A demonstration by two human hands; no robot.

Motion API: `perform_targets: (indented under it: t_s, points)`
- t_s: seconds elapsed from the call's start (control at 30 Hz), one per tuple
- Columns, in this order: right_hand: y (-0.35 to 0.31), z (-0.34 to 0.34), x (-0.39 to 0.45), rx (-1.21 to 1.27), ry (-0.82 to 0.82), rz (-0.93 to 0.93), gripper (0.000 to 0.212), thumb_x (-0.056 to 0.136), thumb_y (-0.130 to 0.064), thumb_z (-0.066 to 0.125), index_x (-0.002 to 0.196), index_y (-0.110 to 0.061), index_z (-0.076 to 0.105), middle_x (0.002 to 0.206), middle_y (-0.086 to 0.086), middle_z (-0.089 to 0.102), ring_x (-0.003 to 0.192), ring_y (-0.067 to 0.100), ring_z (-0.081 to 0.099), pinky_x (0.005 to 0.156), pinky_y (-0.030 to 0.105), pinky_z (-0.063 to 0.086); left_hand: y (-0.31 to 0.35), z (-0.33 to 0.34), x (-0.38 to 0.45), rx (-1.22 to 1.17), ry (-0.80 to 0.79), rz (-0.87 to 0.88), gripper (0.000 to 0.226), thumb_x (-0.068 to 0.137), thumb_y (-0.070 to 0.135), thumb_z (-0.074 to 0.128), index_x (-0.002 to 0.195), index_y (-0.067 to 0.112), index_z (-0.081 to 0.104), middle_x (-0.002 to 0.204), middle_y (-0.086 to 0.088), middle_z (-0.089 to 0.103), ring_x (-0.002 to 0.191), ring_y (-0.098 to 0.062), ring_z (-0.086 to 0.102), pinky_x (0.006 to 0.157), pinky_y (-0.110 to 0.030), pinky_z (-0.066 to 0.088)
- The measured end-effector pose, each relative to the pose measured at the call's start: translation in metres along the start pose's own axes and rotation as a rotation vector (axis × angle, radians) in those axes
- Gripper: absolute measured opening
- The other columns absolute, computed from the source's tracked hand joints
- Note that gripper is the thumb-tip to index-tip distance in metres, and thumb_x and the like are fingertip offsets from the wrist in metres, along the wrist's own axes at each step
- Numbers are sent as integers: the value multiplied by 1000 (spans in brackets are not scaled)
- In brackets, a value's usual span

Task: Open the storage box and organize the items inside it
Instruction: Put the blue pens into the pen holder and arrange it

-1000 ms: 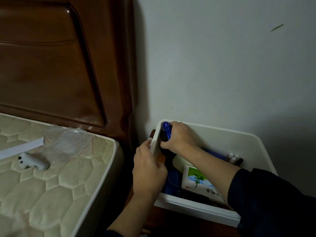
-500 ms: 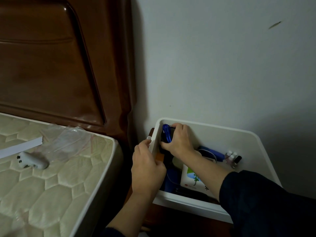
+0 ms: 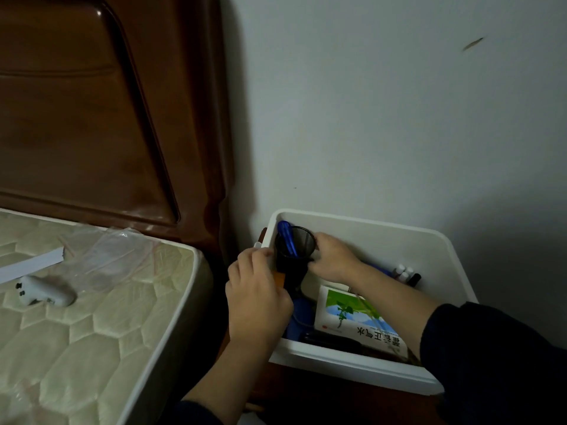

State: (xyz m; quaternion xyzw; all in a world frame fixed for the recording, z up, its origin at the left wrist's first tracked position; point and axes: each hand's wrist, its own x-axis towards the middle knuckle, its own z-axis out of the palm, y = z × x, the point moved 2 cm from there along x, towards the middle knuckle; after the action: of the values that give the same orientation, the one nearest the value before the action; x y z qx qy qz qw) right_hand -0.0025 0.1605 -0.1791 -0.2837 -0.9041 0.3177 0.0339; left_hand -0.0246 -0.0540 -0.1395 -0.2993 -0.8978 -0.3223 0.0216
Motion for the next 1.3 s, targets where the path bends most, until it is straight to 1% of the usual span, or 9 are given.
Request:
perform_targets:
  t_s: [0.1,0.23,0.33,0.47,0.53,0.87,1.07,1.2,1.3]
  points:
    - [9,-5,-8,-52,-81,12,52,90,-4,58,138,-22,63,129,8,70,121,28,64,91,23,45,10,6,1,229,-29,223,61,79,20,65,138,31,54,148,4,45,140,-25,40,115,-47,37]
    - [24,-7,-13,-368,-141,-13,26,95,-23,56,113,-12,70,119,16,69,113,35,65,90,35,55,17,25,20,395,-234,415,47,90,29,57,136,36,58,156,9,42,147,-20,30,123,-43,9]
    - [30,-3,-17,-475,-246,-17,48,94,-51,56,132,-23,63,135,11,62,128,34,54,105,40,44,18,38,33,548,-339,442,51,91,30,60,142,28,57,167,0,31,154,-26,22,126,-51,-7]
    - [44,11,-22,-527,-382,-62,74,93,-63,50,159,-37,29,163,-3,29,147,31,28,117,50,24,16,49,41,653,-370,479,57,92,30,60,148,24,53,173,-6,22,160,-29,11,124,-56,-19]
    - [51,13,-23,-542,-375,-65,75,95,-63,46,161,-40,21,167,-5,20,146,33,28,117,49,22,15,53,41,694,-383,487,57,94,28,57,150,20,51,172,-9,24,160,-29,11,126,-58,-19]
    - [56,10,-22,-718,-224,-4,89,82,-89,42,157,-43,29,138,14,41,131,36,36,110,48,25,19,57,39,708,-350,430,53,92,26,44,144,14,50,145,-7,44,142,-30,36,129,-53,-2]
    - [50,13,-16,-693,-8,10,80,88,-80,46,131,-13,54,132,12,53,124,32,44,110,44,33,21,55,38,766,-373,422,57,91,24,45,146,10,48,146,-10,44,143,-32,35,129,-54,1]
    - [42,8,-5,-798,49,110,76,94,-73,45,131,-8,61,131,15,58,125,34,47,108,44,32,22,56,39,777,-385,414,59,91,28,46,147,8,46,149,-12,43,145,-33,32,130,-53,3]
    - [32,12,-1,-730,66,-51,52,93,-51,61,125,-10,63,126,13,61,122,33,51,106,41,37,21,58,39,769,-394,410,59,91,30,46,146,8,44,150,-13,40,146,-33,31,130,-50,5]
